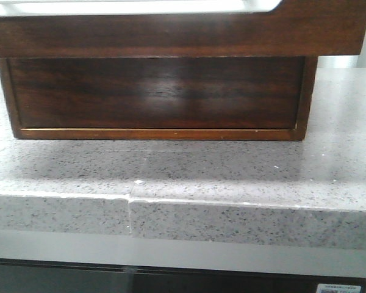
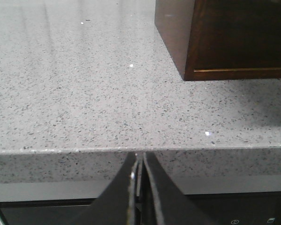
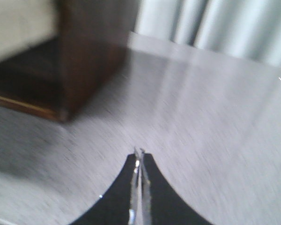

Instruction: Put scissors in drawer with both arms

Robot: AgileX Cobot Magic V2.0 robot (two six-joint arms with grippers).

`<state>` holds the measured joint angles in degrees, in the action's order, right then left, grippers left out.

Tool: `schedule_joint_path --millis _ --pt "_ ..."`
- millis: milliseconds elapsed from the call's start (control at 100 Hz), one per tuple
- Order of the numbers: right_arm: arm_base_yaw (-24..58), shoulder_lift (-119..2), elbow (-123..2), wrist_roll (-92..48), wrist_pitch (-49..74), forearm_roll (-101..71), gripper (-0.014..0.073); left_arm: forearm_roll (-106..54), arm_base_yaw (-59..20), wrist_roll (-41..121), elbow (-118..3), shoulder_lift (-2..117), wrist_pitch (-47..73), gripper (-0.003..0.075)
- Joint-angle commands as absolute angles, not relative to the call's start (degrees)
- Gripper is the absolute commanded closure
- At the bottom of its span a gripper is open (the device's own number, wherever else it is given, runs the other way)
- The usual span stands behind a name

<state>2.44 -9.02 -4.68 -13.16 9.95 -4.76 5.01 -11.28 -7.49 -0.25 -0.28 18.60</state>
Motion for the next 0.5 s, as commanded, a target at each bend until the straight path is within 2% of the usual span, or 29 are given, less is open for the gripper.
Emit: schedule_joint_path --millis 0,170,360,490 --pt "-0.10 -5.76 -2.37 -11.10 4.95 -4.59 0.0638 5.14 -11.14 -8.03 0.86 -2.02 15.46 0.0740" --pt "-1.45 -0.21 2.56 -10.28 5.74 -3.77 0.0638 5.14 -11.14 -8.03 0.86 -2.02 15.46 0.0740" --pt "-1.45 1.87 2.46 -10.28 18.41 -3.27 0.0638 5.14 -11.14 -8.03 0.86 -2.02 15.46 0.0740" --pt "-1.45 2.04 2.46 -10.28 17.94 -3.27 0.0638 5.14 -11.14 -8.03 0.86 -2.02 15.46 0.0740"
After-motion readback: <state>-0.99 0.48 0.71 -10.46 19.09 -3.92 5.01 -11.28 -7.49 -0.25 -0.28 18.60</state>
